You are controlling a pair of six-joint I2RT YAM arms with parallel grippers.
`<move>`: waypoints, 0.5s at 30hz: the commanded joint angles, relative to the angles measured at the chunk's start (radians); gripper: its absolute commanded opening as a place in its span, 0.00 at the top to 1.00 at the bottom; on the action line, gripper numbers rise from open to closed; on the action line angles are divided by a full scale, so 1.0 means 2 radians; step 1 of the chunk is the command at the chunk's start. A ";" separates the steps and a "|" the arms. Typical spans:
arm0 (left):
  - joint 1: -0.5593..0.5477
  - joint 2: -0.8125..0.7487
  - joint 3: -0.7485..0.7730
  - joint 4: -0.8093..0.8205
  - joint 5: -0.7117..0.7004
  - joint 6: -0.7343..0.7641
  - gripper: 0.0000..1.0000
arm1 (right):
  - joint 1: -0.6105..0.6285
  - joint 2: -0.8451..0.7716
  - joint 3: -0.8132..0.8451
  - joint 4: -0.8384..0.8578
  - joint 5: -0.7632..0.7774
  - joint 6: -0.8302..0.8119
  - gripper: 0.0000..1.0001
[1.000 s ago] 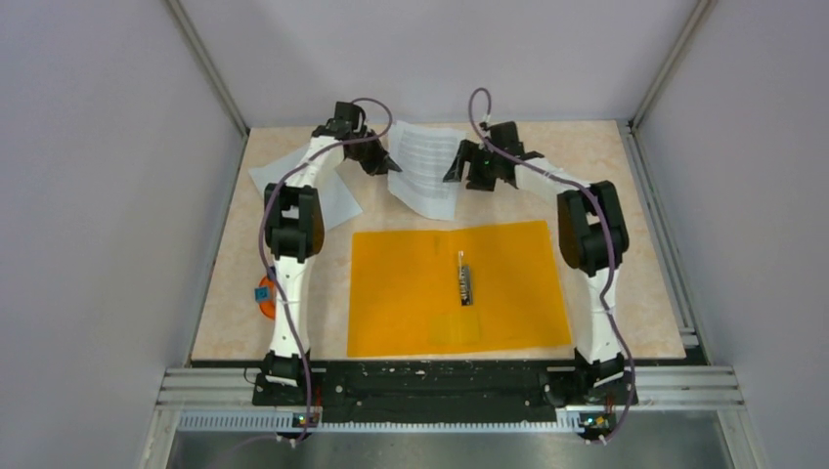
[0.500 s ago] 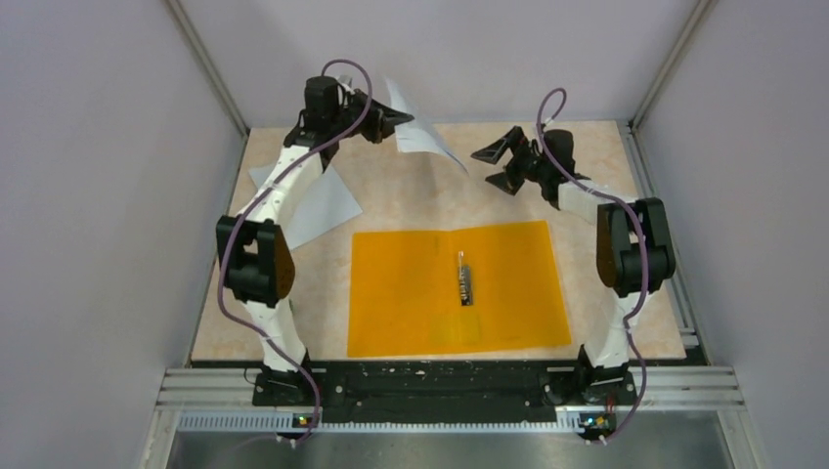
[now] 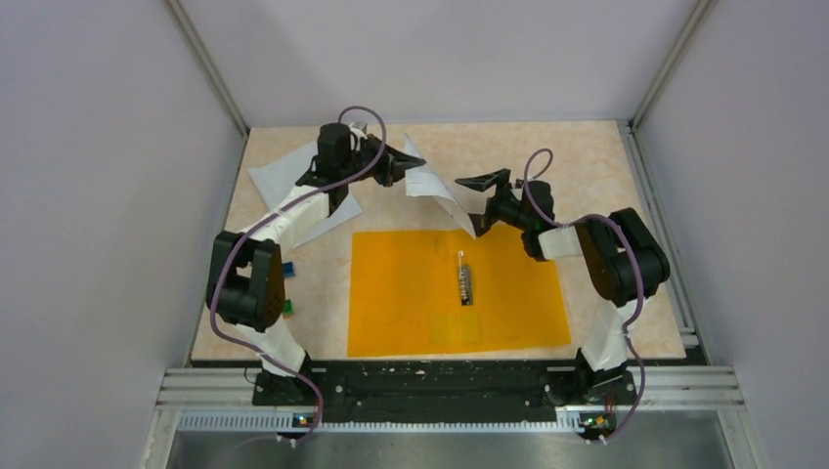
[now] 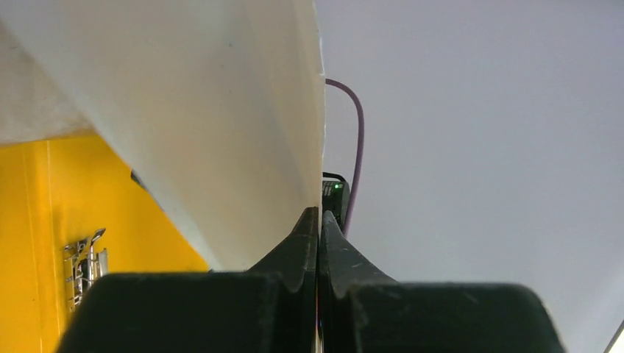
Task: Put the files into the folder
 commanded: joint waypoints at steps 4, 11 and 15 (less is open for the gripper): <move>-0.011 -0.039 0.007 0.052 0.010 0.013 1.00 | 0.009 -0.033 -0.011 0.109 0.021 0.091 0.01; -0.020 -0.024 0.057 0.048 0.015 0.016 1.00 | 0.009 -0.060 -0.027 0.086 0.023 0.086 0.01; -0.028 -0.018 0.075 0.046 0.016 0.012 1.00 | 0.008 -0.074 -0.032 0.045 0.031 0.064 0.01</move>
